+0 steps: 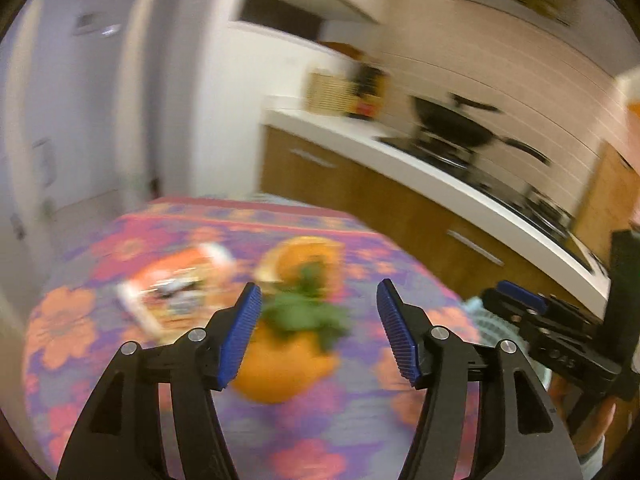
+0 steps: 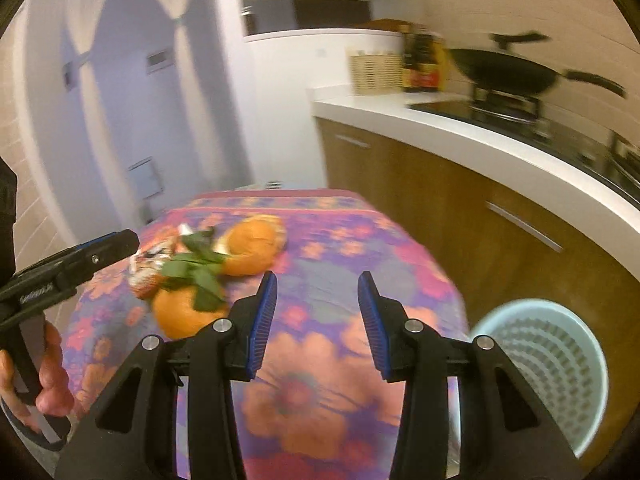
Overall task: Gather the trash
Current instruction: 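Move both tools back to the table toward the snack bag and leaves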
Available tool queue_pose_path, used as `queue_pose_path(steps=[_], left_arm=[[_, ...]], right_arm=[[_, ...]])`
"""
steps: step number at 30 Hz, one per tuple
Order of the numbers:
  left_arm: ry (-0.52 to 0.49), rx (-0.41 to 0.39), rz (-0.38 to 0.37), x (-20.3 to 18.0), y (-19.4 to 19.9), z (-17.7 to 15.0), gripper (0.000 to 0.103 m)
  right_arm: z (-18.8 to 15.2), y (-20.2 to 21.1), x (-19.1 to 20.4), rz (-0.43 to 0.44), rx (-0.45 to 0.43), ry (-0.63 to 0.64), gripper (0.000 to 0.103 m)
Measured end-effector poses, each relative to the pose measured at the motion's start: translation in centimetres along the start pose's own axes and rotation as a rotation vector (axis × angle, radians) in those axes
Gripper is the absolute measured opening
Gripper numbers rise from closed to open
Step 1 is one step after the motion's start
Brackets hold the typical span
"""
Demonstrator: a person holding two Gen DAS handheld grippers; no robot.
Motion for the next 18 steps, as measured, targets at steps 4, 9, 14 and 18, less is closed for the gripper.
queue_pose_path(steps=[4, 9, 14, 18], left_arm=[[0.082, 0.026, 0.080, 5.1, 0.0, -0.1, 0.058], [0.159, 0.070, 0.083, 7.9, -0.5, -1.2, 0.058], [0.238, 0.104, 0.055, 8.9, -2.0, -2.9, 0.057], [0.271, 0.127, 0.050, 9.3, -3.1, -4.0, 0.056]], right_arm=[[-0.1, -3.2, 3.4, 0.083, 0.029, 0.003, 0.041], [-0.6, -6.1, 6.7, 0.148, 0.028, 0.012, 0.052], [-1.7, -9.0, 8.9, 0.168, 0.040, 0.047, 0.052], [-2.6, -10.1, 9.7, 0.182, 0.050, 0.046, 0.058]])
Point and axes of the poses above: each gripper's, at about its wrist camera, not at the fingertips, and y roughly against the way its jaws point, x to its left, z to its top, the point moved 3 cm from there along -y, roughly the way its jaws point, and after that the axes turned 14 degrees about -x, right-handed, at the moved point
